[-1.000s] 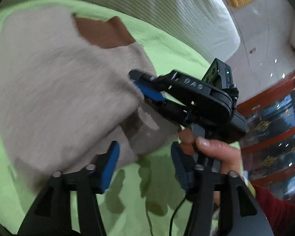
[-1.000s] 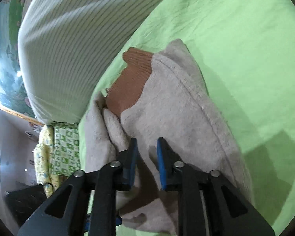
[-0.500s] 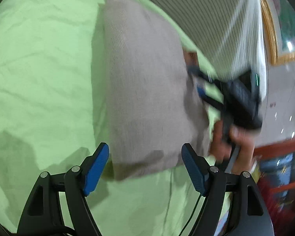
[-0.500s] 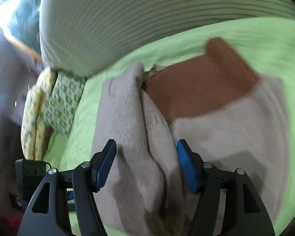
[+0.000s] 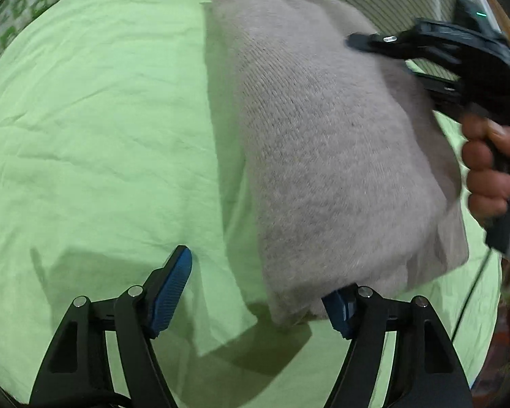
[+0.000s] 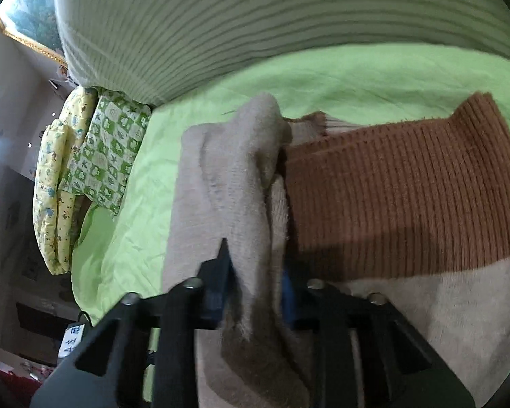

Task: Fold small clothes

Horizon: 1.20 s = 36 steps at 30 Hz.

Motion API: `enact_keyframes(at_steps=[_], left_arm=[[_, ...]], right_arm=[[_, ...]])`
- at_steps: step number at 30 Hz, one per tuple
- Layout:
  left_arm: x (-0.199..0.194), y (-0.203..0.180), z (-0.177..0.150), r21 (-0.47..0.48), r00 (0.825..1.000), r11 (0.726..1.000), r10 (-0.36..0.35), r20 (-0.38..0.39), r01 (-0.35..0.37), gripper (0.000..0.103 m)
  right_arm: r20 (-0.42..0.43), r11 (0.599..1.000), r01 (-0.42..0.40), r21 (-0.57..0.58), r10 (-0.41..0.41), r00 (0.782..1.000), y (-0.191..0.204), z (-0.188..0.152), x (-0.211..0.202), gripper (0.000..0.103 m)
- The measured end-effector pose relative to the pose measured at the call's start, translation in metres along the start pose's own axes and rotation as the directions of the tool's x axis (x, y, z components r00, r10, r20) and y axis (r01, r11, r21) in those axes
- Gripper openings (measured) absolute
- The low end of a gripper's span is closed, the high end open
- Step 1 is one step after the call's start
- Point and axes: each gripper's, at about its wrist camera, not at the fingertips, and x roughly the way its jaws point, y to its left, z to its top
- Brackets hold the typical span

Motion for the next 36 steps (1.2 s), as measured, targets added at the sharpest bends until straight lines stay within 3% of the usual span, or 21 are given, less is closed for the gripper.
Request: enact_keyframes(at_steps=[3, 6, 9, 13, 15, 17, 22, 24, 26, 29, 32, 36], left_arm=[[-0.002, -0.001, 0.001, -0.005, 1.000, 1.000, 0.006, 0.004, -0.006, 0.071], [-0.014, 0.000, -0.003, -0.024, 0.999, 0.999, -0.033, -0.006, 0.033, 0.071], [-0.021, -0.005, 0.002, -0.008, 0.998, 0.998, -0.060, -0.005, 0.060, 0.070], [-0.014, -0.013, 0.002, 0.034, 0.997, 0.997, -0.065, -0.035, 0.066, 0.068], [-0.007, -0.013, -0.002, 0.039, 0.996, 0.997, -0.062, -0.064, 0.065, 0.067], [-0.006, -0.015, -0.004, 0.060, 0.997, 0.997, -0.049, -0.065, 0.053, 0.067], [-0.007, -0.028, -0.009, 0.127, 0.995, 0.990, -0.045, -0.093, 0.057, 0.066], [-0.010, -0.029, -0.006, 0.132, 0.994, 0.990, -0.037, -0.103, 0.051, 0.066], [-0.021, -0.029, -0.007, 0.135, 0.995, 0.990, -0.030, -0.097, 0.043, 0.066], [-0.042, -0.023, -0.017, 0.143, 0.996, 0.988, -0.044, -0.079, 0.055, 0.067], [-0.067, -0.024, -0.027, 0.150, 0.997, 0.987, -0.058, -0.051, 0.065, 0.068], [-0.091, -0.013, -0.021, 0.142, 0.996, 0.987, -0.084, 0.011, 0.081, 0.072]], right_arm=[[0.090, 0.999, 0.004, -0.047, 0.000, 0.996, 0.026, 0.001, -0.034, 0.020], [0.206, 0.996, 0.024, -0.091, -0.005, 0.978, 0.046, -0.008, -0.087, 0.018], [0.290, 0.996, 0.086, -0.035, -0.072, 0.954, 0.027, -0.030, -0.131, 0.018], [0.238, 0.976, 0.171, 0.131, -0.199, 0.951, -0.043, -0.052, -0.121, 0.019], [0.204, 0.962, 0.220, 0.160, -0.250, 0.946, -0.071, -0.062, -0.102, 0.019], [0.221, 0.964, 0.210, 0.163, -0.243, 0.945, -0.085, -0.069, -0.087, 0.019], [0.276, 0.955, 0.281, 0.092, -0.296, 0.914, -0.067, -0.059, -0.085, 0.019], [0.244, 0.951, 0.293, 0.099, -0.308, 0.920, -0.066, -0.056, -0.085, 0.026], [0.190, 0.942, 0.294, 0.161, -0.322, 0.928, -0.073, -0.059, -0.091, 0.042], [0.260, 0.947, 0.240, 0.215, -0.292, 0.920, -0.075, -0.085, -0.124, 0.048], [0.271, 0.955, 0.159, 0.252, -0.227, 0.935, -0.075, -0.117, -0.142, 0.050], [0.197, 0.950, 0.203, 0.238, -0.252, 0.948, -0.068, -0.151, -0.129, 0.050]])
